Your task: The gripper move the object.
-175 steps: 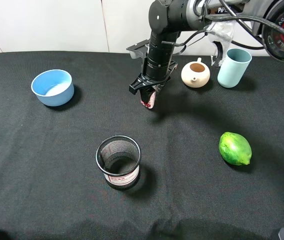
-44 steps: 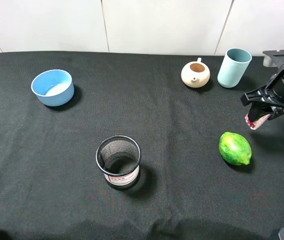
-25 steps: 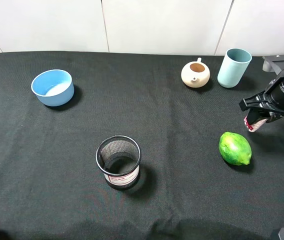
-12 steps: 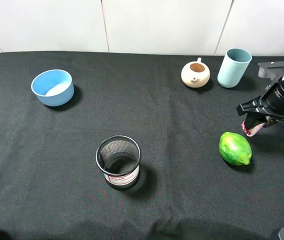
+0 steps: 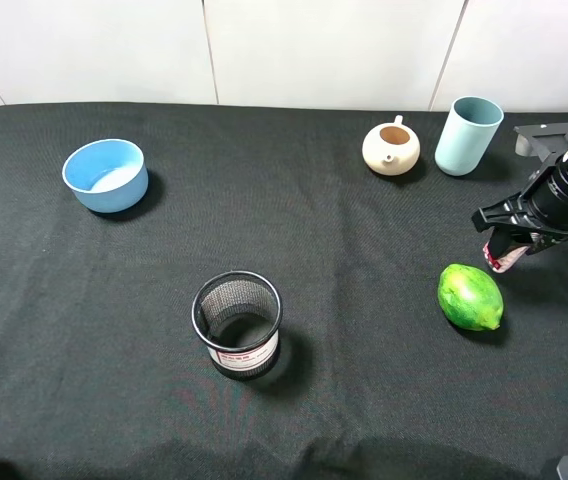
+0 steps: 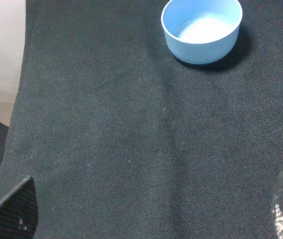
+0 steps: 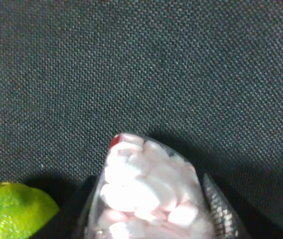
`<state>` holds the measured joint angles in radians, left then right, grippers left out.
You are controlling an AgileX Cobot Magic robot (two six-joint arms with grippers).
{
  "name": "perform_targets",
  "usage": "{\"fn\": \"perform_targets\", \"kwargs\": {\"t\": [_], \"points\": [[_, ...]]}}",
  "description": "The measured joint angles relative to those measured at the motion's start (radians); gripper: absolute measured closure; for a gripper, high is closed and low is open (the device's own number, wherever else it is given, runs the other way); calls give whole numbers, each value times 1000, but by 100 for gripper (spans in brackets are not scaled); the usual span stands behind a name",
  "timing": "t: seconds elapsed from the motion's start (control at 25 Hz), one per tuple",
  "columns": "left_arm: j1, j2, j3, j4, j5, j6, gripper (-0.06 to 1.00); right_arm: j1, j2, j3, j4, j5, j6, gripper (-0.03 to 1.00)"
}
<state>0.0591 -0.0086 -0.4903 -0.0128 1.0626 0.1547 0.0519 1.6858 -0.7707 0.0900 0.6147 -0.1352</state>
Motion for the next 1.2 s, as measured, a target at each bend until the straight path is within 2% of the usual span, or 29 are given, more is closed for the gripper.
{"fn": "perform_targets", "kwargs": {"t": [0.52, 0.8, 1.2], "points": [[0, 0, 0, 0, 0, 0, -5, 0, 1, 0, 0, 0, 4, 65], [0, 0, 0, 0, 0, 0, -5, 0, 1, 0, 1, -9, 4, 50], [0, 0, 0, 0, 0, 0, -5, 0, 1, 0, 1, -11, 4, 48]]}}
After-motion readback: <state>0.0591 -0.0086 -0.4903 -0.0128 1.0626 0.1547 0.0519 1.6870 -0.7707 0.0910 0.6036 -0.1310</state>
